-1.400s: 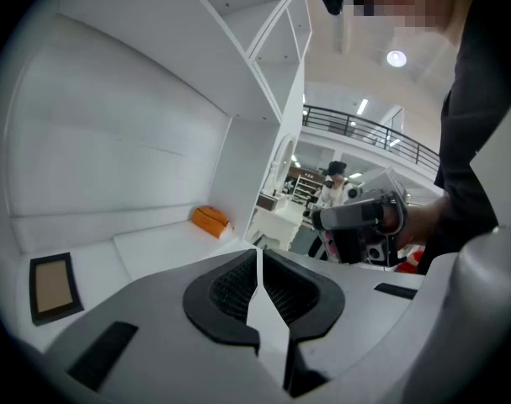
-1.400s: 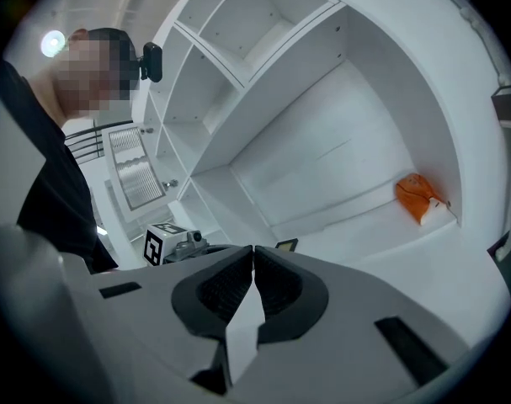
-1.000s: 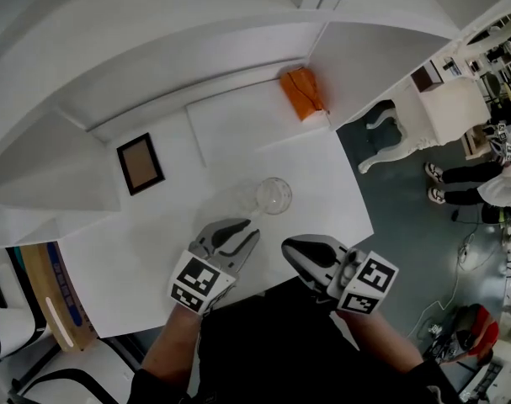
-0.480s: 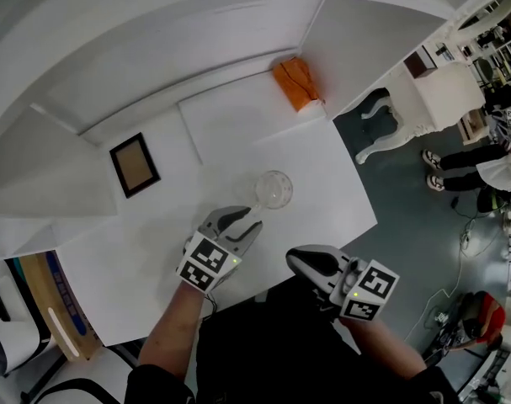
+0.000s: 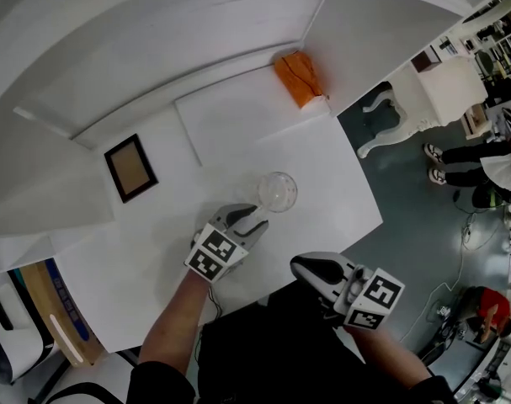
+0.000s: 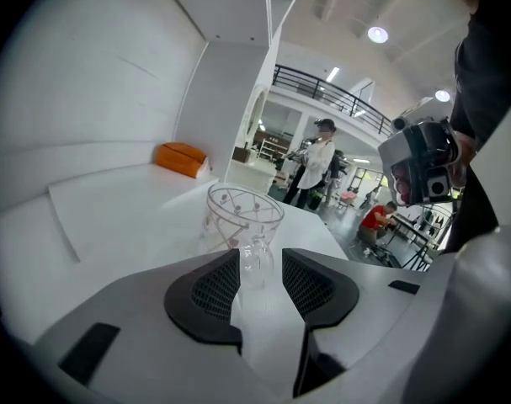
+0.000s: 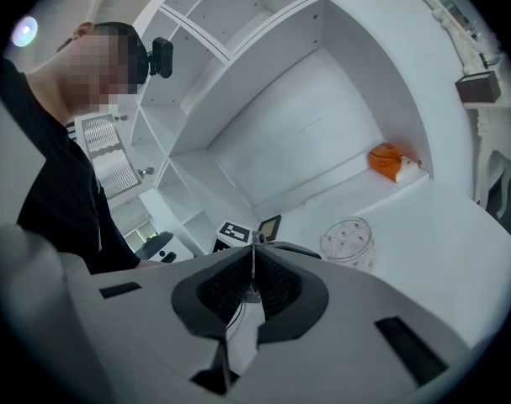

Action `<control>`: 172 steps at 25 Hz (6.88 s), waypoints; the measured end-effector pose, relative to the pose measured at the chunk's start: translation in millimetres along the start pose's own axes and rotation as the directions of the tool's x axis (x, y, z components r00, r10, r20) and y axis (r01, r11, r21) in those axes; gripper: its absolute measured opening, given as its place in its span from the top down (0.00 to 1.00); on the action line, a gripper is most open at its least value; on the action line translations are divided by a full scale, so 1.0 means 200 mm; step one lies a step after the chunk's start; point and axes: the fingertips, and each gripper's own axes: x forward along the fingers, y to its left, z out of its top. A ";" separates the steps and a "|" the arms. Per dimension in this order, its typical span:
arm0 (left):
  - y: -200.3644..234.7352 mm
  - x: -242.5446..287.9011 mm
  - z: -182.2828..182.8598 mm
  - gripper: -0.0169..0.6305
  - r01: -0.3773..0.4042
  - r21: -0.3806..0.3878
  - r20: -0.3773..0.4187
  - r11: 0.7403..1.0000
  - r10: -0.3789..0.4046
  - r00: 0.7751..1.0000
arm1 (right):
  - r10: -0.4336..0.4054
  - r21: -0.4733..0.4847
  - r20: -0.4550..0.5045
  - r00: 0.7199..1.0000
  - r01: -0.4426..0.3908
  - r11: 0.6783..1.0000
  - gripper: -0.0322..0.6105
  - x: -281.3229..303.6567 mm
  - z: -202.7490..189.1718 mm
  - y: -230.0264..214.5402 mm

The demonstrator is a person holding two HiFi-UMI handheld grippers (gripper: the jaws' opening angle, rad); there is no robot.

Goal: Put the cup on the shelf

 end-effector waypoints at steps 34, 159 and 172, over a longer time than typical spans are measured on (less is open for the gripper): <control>-0.24 0.13 0.25 0.93 0.221 0.049 0.119 0.974 -0.225 0.967 | -0.135 0.049 0.081 0.988 0.131 0.990 0.92 -0.29 0.02 -0.03; 0.69 -2.47 -0.77 0.93 -0.668 -0.496 0.288 0.554 0.831 0.476 | 0.596 0.108 -0.280 0.752 -0.592 0.798 0.92 1.53 -0.69 1.49; 0.82 -2.45 -0.85 0.93 -0.698 -0.493 0.265 0.518 0.854 0.447 | 0.569 0.112 -0.267 0.778 -0.561 0.820 0.92 1.50 -0.69 1.44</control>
